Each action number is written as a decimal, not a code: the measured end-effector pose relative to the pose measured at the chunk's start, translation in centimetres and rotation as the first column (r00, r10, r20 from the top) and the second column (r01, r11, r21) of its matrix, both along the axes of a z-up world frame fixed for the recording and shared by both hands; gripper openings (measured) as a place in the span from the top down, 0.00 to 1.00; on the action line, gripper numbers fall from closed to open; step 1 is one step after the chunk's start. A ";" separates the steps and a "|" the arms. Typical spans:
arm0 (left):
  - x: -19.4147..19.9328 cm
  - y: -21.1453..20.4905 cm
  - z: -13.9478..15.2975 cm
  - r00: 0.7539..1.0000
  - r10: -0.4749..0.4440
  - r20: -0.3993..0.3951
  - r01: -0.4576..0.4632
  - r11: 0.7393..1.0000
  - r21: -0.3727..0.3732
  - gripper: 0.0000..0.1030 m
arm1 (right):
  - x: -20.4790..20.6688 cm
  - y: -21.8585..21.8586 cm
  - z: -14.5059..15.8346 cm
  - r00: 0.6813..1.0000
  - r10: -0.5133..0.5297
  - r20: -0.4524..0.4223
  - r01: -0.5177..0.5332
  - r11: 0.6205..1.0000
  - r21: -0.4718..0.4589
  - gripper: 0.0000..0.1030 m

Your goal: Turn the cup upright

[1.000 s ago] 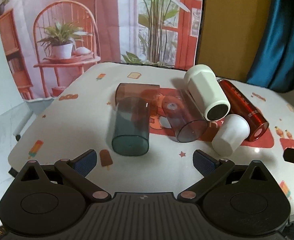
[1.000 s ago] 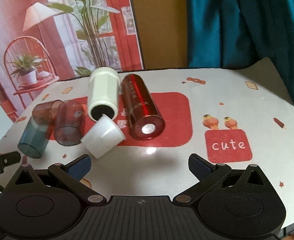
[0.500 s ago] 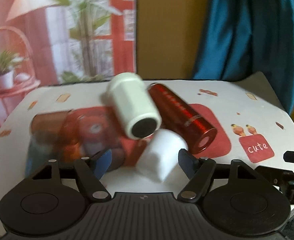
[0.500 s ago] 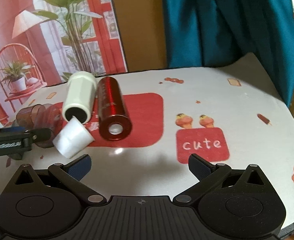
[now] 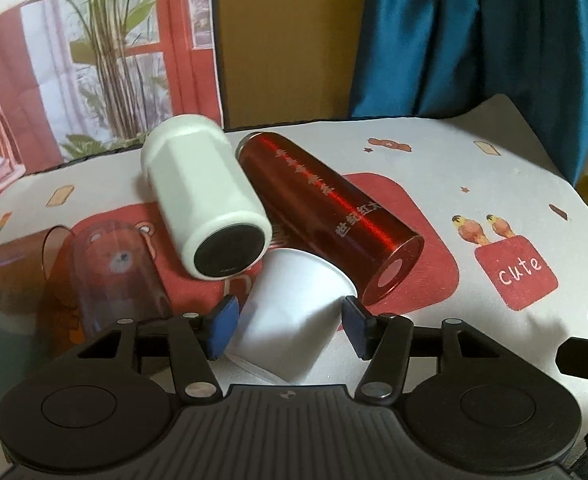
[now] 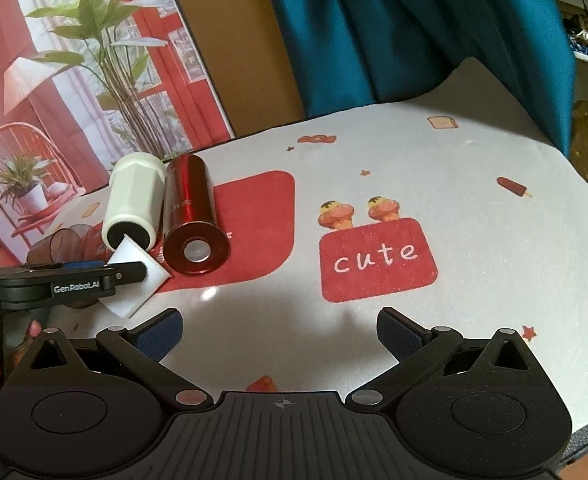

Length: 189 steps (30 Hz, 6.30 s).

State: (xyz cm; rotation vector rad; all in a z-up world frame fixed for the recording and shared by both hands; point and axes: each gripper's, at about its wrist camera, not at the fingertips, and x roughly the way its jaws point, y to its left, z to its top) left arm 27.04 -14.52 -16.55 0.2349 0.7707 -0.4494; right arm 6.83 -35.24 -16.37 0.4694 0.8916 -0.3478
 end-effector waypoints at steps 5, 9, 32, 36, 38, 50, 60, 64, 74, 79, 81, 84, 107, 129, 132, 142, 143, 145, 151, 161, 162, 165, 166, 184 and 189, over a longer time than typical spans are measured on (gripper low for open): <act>0.4 -0.2 -0.5 1.000 -0.016 -0.013 0.016 0.999 0.030 0.37 | -0.1 0.3 0.1 1.000 -0.004 0.006 0.004 1.000 0.000 0.00; 0.3 0.2 -0.9 0.999 0.000 -0.039 0.000 1.000 0.004 0.44 | -0.3 0.7 0.5 1.000 -0.007 0.021 0.007 1.000 0.002 0.00; -7.6 7.5 -0.4 0.945 0.154 -0.288 -0.214 0.958 -0.191 0.44 | -0.8 3.5 0.1 0.998 0.035 -0.050 -0.035 0.999 0.000 0.00; -7.8 7.1 -0.8 0.941 0.116 -0.317 -0.192 0.957 -0.219 0.43 | -1.2 3.5 0.5 0.998 0.023 -0.055 -0.023 1.000 -0.017 0.00; -8.0 6.9 -1.2 0.936 0.093 -0.340 -0.181 0.955 -0.236 0.43 | -1.4 3.4 0.6 0.998 0.015 -0.061 -0.016 1.000 -0.022 0.00; -8.3 6.8 -2.1 0.923 0.072 -0.379 -0.179 0.950 -0.255 0.36 | -1.6 4.3 1.2 0.996 0.024 -0.085 -0.029 0.998 -0.059 0.00; -8.5 7.2 -1.3 0.924 0.070 -0.376 -0.183 0.944 -0.274 0.15 | -1.4 4.9 1.8 0.995 0.029 -0.094 -0.036 0.997 -0.074 0.00; -8.8 7.7 -0.6 0.932 0.090 -0.350 -0.193 0.943 -0.272 0.11 | -1.4 5.1 2.1 0.995 0.026 -0.096 -0.034 0.996 -0.082 0.00; -9.7 9.7 2.9 0.959 0.162 -0.231 -0.224 0.936 -0.271 0.05 | -0.1 6.0 2.1 0.992 0.084 -0.098 -0.086 0.996 -0.017 0.00; -9.9 11.5 4.7 0.958 0.233 -0.167 -0.270 0.928 -0.257 0.05 | 1.5 7.6 1.8 0.979 0.176 -0.102 -0.174 0.984 0.029 0.00; -10.2 12.2 5.4 0.952 0.285 -0.108 -0.303 0.928 -0.216 0.05 | 2.2 8.3 1.4 0.971 0.212 -0.111 -0.206 0.977 0.056 0.00; -11.0 12.9 5.9 0.942 0.337 0.006 -0.333 0.934 -0.128 0.05 | 3.3 9.1 0.8 0.962 0.248 -0.111 -0.237 0.966 0.106 0.00; -11.4 15.0 3.7 0.926 0.365 -0.095 -0.376 0.916 -0.139 0.06 | 8.7 10.7 -3.6 0.947 0.269 -0.177 -0.212 0.935 0.285 0.35; -11.7 14.8 3.2 0.924 0.355 -0.140 -0.374 0.917 -0.142 0.06 | 4.4 9.1 -0.3 0.961 0.250 -0.118 -0.276 0.889 -0.365 0.41; -11.8 15.0 3.2 0.919 0.365 -0.147 -0.385 0.912 -0.143 0.06 | 4.3 9.1 -0.9 0.961 0.244 -0.133 -0.277 0.872 -0.404 0.41; -11.8 14.7 3.2 0.920 0.362 -0.147 -0.381 0.915 -0.131 0.06 | 3.6 8.4 -0.9 0.969 0.206 -0.139 -0.245 0.885 -0.395 0.21; -11.8 14.7 3.2 0.920 0.363 -0.148 -0.382 0.915 -0.130 0.06 | 3.4 8.4 -0.6 0.970 0.206 -0.128 -0.239 0.895 -0.377 0.17; -12.0 14.6 3.4 0.922 0.360 -0.141 -0.378 0.917 -0.130 0.06 | 3.2 8.1 0.0 0.972 0.206 -0.111 -0.232 0.914 -0.334 0.09; -12.9 13.8 4.7 0.940 0.332 -0.078 -0.339 0.933 -0.117 0.06 | 1.9 6.2 2.7 0.983 0.162 -0.087 -0.174 0.972 -0.157 0.00; -14.6 13.1 9.8 0.958 0.287 0.010 -0.285 0.955 -0.082 0.00 | -1.9 7.2 8.9 0.983 0.167 -0.077 -0.177 0.974 -0.143 0.00; -15.1 13.1 10.4 0.960 0.279 0.017 -0.277 0.957 -0.081 0.00 | -2.3 7.7 9.5 0.982 0.177 -0.072 -0.186 0.971 -0.149 0.00; -16.8 13.5 11.8 0.963 0.267 0.038 -0.263 0.961 -0.082 0.00 | -3.3 9.6 11.2 0.975 0.216 -0.054 -0.222 0.961 -0.166 0.00; -17.3 13.7 12.1 0.962 0.269 0.044 -0.265 0.961 -0.082 0.00 | -3.7 10.3 11.8 0.974 0.223 -0.047 -0.228 0.959 -0.169 0.00; -23.1 14.2 13.7 0.942 0.301 0.150 -0.300 0.953 -0.030 0.00 | -7.0 16.3 15.0 0.972 0.234 -0.011 -0.230 0.942 -0.243 0.00; -23.5 14.5 13.8 0.938 0.310 0.154 -0.308 0.951 -0.039 0.00 | -7.3 16.4 15.1 0.972 0.233 -0.007 -0.228 0.940 -0.254 0.00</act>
